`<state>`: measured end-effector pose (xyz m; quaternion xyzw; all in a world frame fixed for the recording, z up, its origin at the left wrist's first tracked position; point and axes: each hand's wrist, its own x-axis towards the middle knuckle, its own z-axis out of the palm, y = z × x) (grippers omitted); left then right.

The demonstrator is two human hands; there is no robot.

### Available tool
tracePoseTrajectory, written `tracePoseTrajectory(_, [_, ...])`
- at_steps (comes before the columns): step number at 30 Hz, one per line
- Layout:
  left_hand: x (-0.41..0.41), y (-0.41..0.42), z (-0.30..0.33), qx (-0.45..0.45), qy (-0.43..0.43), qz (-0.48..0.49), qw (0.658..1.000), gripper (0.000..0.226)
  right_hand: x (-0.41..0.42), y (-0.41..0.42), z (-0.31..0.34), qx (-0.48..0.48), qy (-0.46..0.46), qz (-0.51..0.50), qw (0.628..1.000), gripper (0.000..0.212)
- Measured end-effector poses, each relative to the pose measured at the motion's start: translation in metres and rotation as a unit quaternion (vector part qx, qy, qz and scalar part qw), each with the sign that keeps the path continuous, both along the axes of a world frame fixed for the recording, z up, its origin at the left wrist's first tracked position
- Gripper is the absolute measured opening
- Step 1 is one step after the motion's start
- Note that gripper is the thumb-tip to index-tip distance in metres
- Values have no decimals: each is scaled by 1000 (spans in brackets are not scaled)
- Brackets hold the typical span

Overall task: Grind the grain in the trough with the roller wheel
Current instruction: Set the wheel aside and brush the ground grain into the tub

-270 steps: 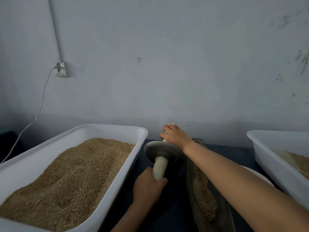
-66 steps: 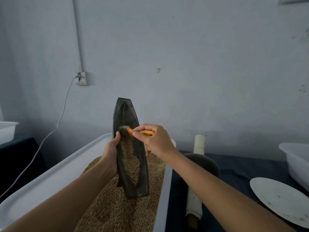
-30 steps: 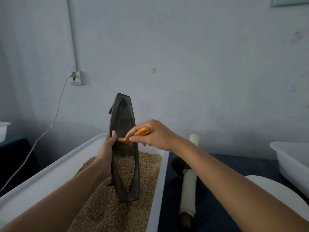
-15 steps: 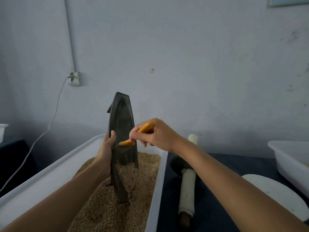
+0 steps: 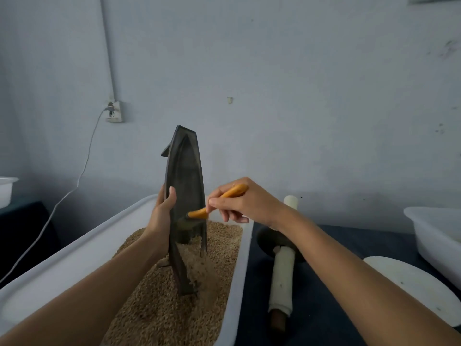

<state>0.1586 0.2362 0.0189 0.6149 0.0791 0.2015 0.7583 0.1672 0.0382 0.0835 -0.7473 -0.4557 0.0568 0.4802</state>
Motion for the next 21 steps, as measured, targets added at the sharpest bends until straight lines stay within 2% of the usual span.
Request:
tracePoseTrajectory(2, [0,0,0,-6,5,4,1000,56,-3,6,-5,25,-10,-28,999,17])
tracePoseTrajectory(4, [0,1,0,-6,-9,0,1000,54,-6,11,-14,10,5,-34,999,18])
tracePoseTrajectory(11, [-1,1,2,-10,-57,17,998,49,-16,1,-16,-19,130,-37,991,25])
tracePoseTrajectory(13, [-1,1,4,-10,-65,19,998,49,-18,-2,-9,2,139,-52,989,25])
tracePoseTrajectory(18, [0,0,4,11,-71,36,997,49,-23,10,-11,148,162,-75,973,23])
tracePoseTrajectory(21, [0,0,2,22,-81,43,996,47,-29,20,-23,127,180,-78,972,22])
